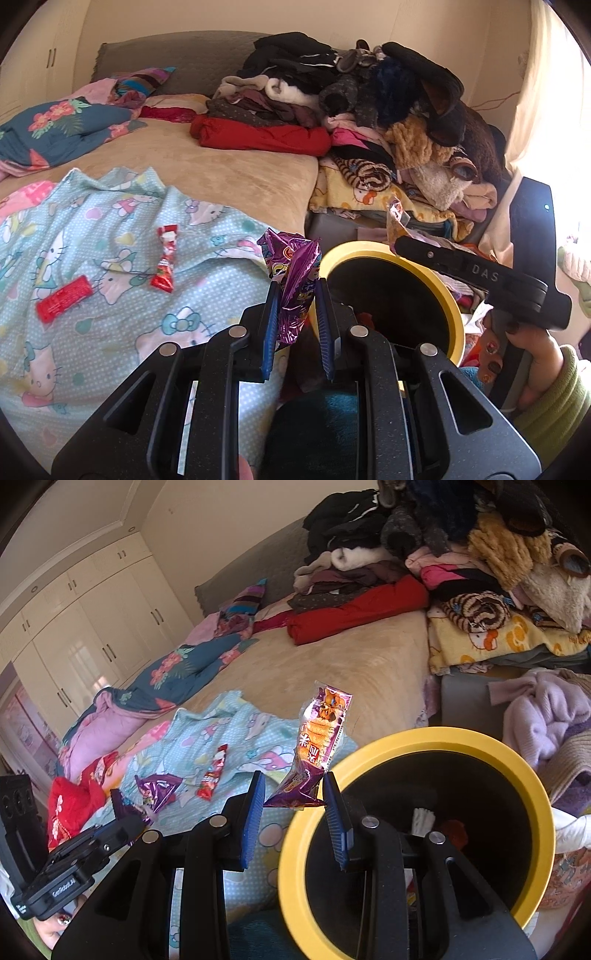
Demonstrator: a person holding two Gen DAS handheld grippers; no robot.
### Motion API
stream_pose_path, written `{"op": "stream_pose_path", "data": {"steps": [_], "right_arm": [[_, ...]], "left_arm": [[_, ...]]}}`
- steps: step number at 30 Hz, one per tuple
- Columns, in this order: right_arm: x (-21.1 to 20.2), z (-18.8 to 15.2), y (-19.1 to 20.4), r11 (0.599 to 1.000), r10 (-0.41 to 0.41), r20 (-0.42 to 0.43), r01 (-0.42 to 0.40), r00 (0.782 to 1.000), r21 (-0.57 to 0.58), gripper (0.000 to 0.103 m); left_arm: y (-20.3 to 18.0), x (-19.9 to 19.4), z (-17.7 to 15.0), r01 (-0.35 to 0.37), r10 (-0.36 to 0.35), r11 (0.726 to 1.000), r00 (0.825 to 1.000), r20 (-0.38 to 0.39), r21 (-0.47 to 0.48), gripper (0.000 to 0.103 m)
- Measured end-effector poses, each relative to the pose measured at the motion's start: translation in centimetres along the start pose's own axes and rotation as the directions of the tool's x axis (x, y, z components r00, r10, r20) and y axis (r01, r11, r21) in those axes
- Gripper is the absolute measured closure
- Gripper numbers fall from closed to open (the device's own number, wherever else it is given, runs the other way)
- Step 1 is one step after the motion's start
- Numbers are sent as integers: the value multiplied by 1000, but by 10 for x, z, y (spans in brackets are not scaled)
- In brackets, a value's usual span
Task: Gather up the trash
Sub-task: 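Carry the purple and orange wrappers over the yellow bin and open both tools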
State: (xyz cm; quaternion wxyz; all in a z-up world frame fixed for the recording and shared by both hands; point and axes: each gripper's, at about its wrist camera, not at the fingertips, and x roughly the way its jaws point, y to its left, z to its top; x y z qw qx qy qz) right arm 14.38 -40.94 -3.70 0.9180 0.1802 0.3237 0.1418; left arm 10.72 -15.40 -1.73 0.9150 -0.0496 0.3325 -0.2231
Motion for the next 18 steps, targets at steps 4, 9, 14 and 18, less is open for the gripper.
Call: {"op": "stream_pose_path", "data": {"steps": [4,9,14,18], "right_arm": [[-2,1,-11,1000,-21,6,20,1000,20,72],[-5,1,-28,998,-48,10,47,999,50,72],[-8,-1,-46,994,-75,9,74,997,82,72],[-10,-2,-61,989,-94,7,93,996,112,72]], "left_arm": [[-10,6,-2,16,-16,1000,1000,-12,17,89],[-24,15,-6,40,-39,998,999,-33,41,89],[-37,24,-9,65,-61,996,997,-51,66,89],[-49,31,-12,84,-78,992,995,-66,89,89]]}}
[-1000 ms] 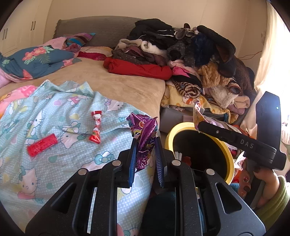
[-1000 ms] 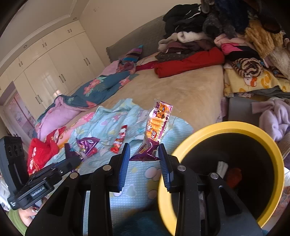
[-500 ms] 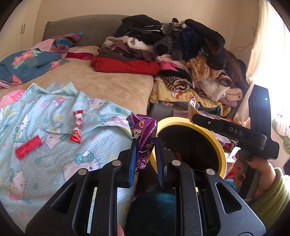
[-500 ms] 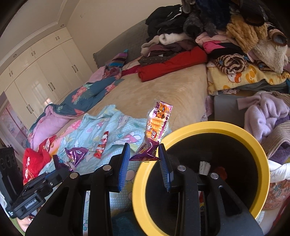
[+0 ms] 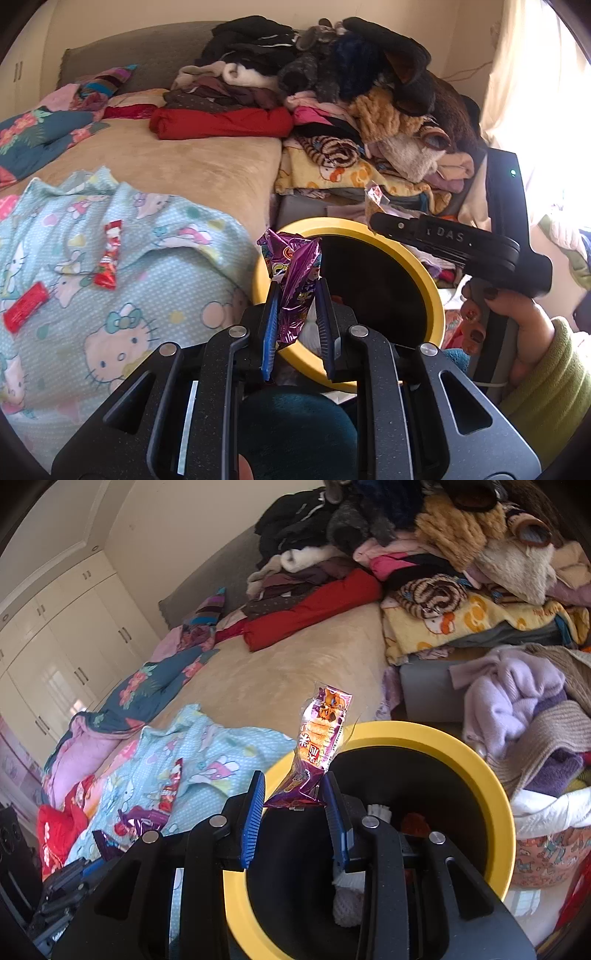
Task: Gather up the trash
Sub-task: 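Carry the purple and orange wrappers over the yellow bin and open both tools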
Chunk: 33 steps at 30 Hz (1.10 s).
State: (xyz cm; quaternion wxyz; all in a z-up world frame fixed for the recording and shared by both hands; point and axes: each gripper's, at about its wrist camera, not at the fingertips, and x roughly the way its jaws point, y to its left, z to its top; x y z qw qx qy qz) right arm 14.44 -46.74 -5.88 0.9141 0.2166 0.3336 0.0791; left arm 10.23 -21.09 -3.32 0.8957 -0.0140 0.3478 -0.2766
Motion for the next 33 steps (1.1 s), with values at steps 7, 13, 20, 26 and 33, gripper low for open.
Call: {"op": "stream_pose_path", "data": {"steps": [7,13,20,26,33], "right_arm": [[-1,0,-22,999,-40,-6,40,999,34,72],[1,-1,-38,997,-64,-26,65,998,49,72],[4,-2,-51,995,-76,-44,79,996,66,72],[7,-3,-58,994,-63,-65,69,996,82,65],[7,-2,-50,995,-83,-51,86,995,56,32]], "left_arm": [[-17,16,-3,29,-28,999,999,-33,28,89],[-27,35,-7,53,-50,998,996,-77,35,89],[-38,62,-9,79,-72,996,988,-138,42,89],[-39,80,-12,94,-85,995,979,-185,40,89],[-10,60,-4,14,-17,999,996,-90,-29,11]]}}
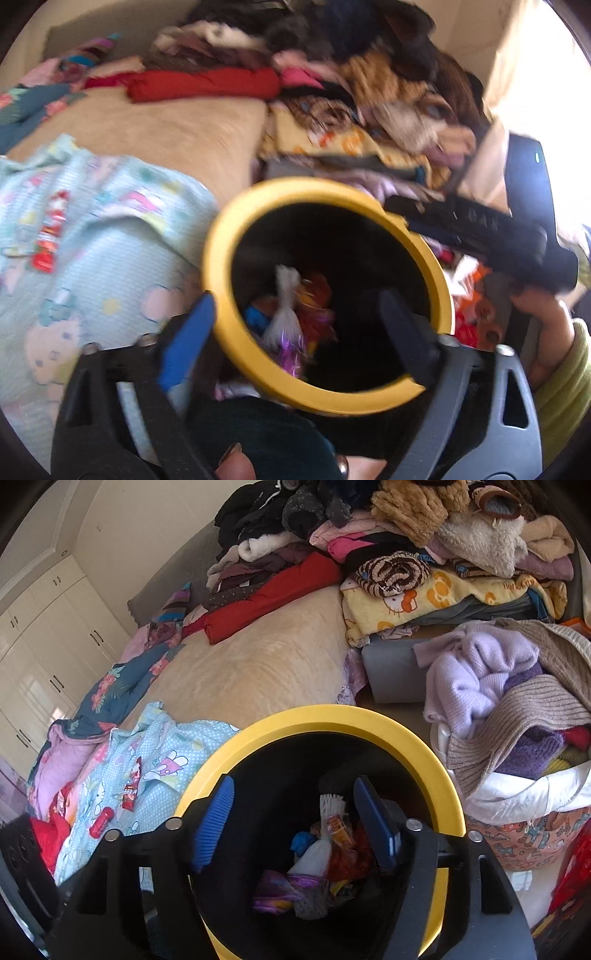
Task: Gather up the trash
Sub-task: 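Move both open tools back over the red tube and red wrapper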
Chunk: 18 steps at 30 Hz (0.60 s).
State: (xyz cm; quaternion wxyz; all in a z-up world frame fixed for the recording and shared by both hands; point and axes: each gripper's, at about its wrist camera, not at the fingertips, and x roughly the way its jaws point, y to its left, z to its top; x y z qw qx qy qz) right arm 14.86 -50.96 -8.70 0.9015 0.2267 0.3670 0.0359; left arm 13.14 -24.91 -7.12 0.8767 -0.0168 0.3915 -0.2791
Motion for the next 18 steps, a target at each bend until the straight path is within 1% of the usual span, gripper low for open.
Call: {"op": "stream_pose_path", "data": {"steps": [1,6,12,18], "right_arm": [[0,0,3,1000,-3,7,3,1000,-4,31],[0,-3,30,998,23,30,-21,999,-60,28],[0,-8,71,989,71,52,-63,996,-137,26],[2,-14,105,977,117,56,-105,992,-187,26]], "left_arm": [[6,-8,1,-25,25,1000,999,35,-2,11],[29,-34,3,-85,89,996,990,106,-36,11],[59,-58,8,-153,163,985,973,162,-75,11],[93,-78,6,-195,219,971,957,190,-136,11]]}}
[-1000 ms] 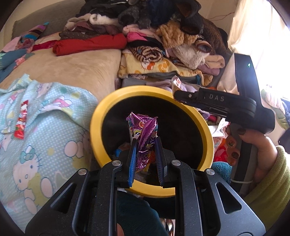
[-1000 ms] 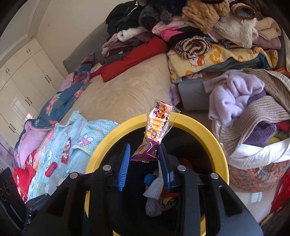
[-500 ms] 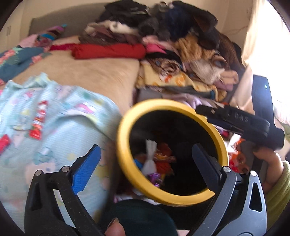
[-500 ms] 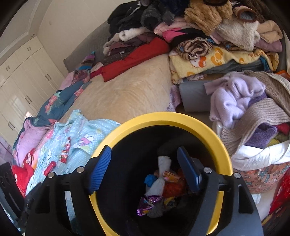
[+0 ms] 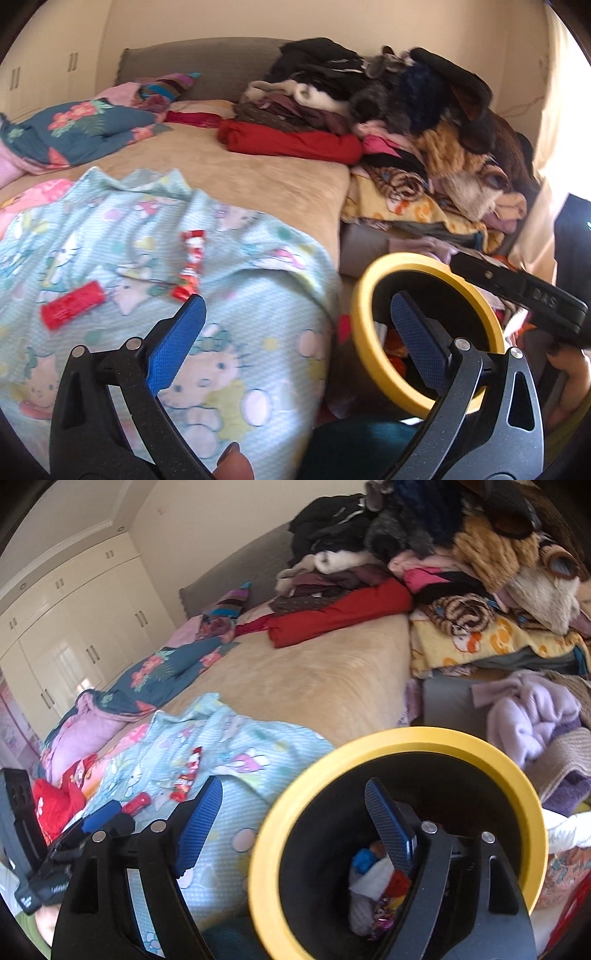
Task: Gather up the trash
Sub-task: 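Move both open tools back over the red tube and red wrapper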
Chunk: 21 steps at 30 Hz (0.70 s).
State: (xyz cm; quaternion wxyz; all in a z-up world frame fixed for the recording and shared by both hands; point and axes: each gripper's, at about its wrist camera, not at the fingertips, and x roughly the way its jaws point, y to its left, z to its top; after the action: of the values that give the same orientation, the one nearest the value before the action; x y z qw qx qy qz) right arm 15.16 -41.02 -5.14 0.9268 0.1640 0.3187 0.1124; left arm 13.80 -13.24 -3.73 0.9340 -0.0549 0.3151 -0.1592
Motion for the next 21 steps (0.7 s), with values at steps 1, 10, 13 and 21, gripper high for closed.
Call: {"op": "stream_pose_path", "data": {"steps": [1,10,13,21], "right_arm": [[2,0,6,1000,7,-2,-7,1000,-10,26],[22,-6,50,996,46,-36,-49,998,-71,25],[32,-11,66,994,55,-57,-61,997,-96,25],[67,-17,112,982,93,-123,-111,988,-151,25]], "left_arm": [[5,-1,0,-6,6,1000,1000,3,-9,11],[56,-13,2,-74,77,995,997,31,-72,11],[71,-16,2,-92,95,992,995,34,-88,11],[125,-15,-1,-178,179,980,984,10,-90,11]]}}
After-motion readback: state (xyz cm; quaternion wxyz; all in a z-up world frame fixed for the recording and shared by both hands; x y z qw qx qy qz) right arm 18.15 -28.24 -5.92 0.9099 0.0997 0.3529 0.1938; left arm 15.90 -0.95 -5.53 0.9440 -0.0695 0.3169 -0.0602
